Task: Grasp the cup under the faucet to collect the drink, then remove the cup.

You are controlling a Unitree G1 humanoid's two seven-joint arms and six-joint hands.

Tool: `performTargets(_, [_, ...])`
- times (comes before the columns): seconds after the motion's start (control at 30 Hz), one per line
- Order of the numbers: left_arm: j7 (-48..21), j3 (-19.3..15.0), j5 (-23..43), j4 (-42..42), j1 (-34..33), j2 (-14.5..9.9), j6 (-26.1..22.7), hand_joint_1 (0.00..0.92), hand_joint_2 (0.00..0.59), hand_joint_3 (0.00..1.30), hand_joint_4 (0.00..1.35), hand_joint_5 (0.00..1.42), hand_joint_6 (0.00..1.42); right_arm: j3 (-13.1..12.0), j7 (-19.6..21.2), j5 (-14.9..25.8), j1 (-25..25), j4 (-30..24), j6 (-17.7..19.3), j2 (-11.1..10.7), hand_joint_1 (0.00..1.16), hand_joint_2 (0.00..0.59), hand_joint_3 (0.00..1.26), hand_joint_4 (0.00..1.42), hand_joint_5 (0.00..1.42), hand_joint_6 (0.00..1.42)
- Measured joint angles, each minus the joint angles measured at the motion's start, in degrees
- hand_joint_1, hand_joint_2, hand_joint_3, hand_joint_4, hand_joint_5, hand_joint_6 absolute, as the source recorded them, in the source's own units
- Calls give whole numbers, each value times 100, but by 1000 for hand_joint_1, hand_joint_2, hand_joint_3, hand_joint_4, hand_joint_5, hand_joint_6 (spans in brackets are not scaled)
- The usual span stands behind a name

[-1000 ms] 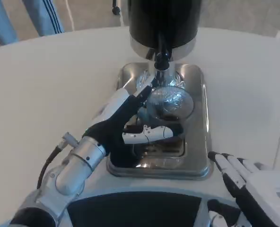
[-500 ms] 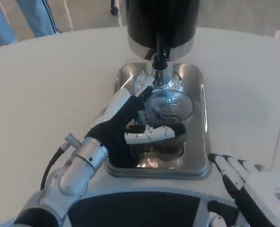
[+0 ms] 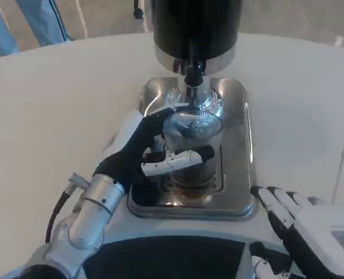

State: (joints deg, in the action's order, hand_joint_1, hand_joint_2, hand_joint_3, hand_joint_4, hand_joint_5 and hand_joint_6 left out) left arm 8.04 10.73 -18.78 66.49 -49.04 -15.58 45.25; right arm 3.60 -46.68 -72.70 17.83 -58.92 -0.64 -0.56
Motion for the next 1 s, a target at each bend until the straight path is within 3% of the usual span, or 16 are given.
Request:
performTargets(0.3, [194, -154, 18, 0, 139, -1, 38, 483, 49, 744, 840, 1140, 1423, 17, -42, -5, -129, 42, -9, -23, 160, 586, 33, 0, 0, 0])
performTargets(0.5, [392, -237, 8, -1, 194, -8, 61, 519, 72, 913, 1032, 1294, 1424, 92, -79, -9, -143, 42, -12, -24, 163, 586, 34, 0, 0, 0])
performTargets(1.0, [583, -432, 6, -66, 409, -214, 234, 540, 59, 956, 1071, 1334, 1424, 266, -93, -157, -147, 42, -13, 3, 168, 586, 34, 0, 0, 0])
